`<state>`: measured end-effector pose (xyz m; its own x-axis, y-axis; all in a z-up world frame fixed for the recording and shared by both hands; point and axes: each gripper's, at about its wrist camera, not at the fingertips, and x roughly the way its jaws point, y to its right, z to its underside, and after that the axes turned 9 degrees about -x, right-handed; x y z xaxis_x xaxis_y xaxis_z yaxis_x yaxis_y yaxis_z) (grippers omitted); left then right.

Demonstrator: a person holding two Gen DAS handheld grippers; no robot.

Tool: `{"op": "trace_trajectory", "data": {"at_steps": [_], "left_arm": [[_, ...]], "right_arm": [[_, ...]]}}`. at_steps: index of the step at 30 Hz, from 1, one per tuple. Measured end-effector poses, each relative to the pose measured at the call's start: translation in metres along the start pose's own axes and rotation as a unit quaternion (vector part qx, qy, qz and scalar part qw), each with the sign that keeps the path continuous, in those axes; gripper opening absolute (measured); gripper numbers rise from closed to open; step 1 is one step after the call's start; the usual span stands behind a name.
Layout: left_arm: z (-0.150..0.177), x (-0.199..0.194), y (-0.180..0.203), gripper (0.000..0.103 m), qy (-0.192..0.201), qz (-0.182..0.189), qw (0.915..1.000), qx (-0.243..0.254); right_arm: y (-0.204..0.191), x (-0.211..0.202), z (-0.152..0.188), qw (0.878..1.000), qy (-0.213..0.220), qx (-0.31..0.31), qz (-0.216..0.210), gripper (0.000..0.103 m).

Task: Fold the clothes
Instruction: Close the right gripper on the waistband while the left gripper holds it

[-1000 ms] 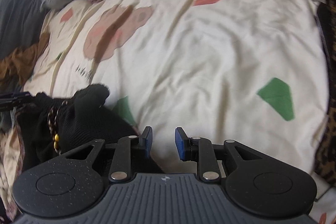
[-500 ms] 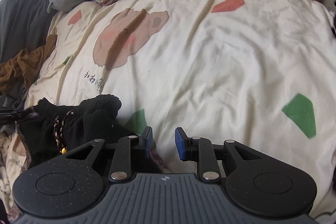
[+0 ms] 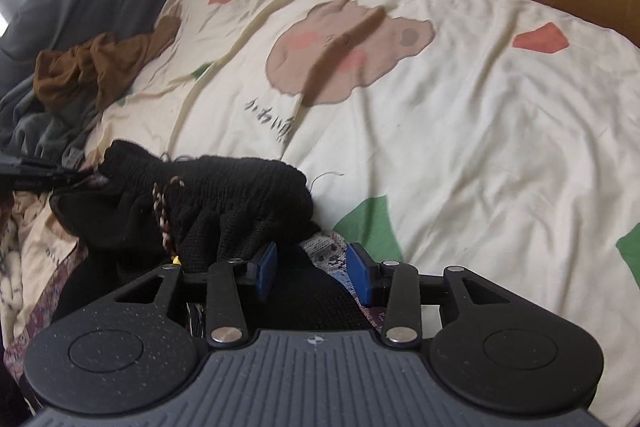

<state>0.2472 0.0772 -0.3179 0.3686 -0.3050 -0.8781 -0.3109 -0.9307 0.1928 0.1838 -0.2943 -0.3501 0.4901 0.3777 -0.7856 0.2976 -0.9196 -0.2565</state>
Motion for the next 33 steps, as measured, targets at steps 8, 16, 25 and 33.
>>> {"op": "trace_trajectory", "data": {"at_steps": [8, 16, 25, 33], "left_arm": [[0.004, 0.004, -0.004, 0.003, 0.000, 0.003, 1.0000, -0.006], [0.007, 0.006, -0.005, 0.003, -0.001, 0.007, 0.9999, -0.008], [0.009, 0.009, -0.008, 0.003, -0.006, 0.011, 0.9999, -0.010], [0.012, 0.012, -0.011, 0.003, -0.010, 0.013, 0.9998, -0.013]], "right_arm": [[0.026, 0.000, -0.016, 0.999, 0.010, -0.001, 0.033, 0.045], [0.017, 0.028, -0.012, 0.995, -0.028, -0.073, 0.058, 0.045], [-0.012, 0.025, -0.004, 0.990, -0.036, -0.126, 0.053, 0.045], [-0.027, 0.030, 0.000, 0.988, -0.045, -0.145, 0.028, 0.045]]}}
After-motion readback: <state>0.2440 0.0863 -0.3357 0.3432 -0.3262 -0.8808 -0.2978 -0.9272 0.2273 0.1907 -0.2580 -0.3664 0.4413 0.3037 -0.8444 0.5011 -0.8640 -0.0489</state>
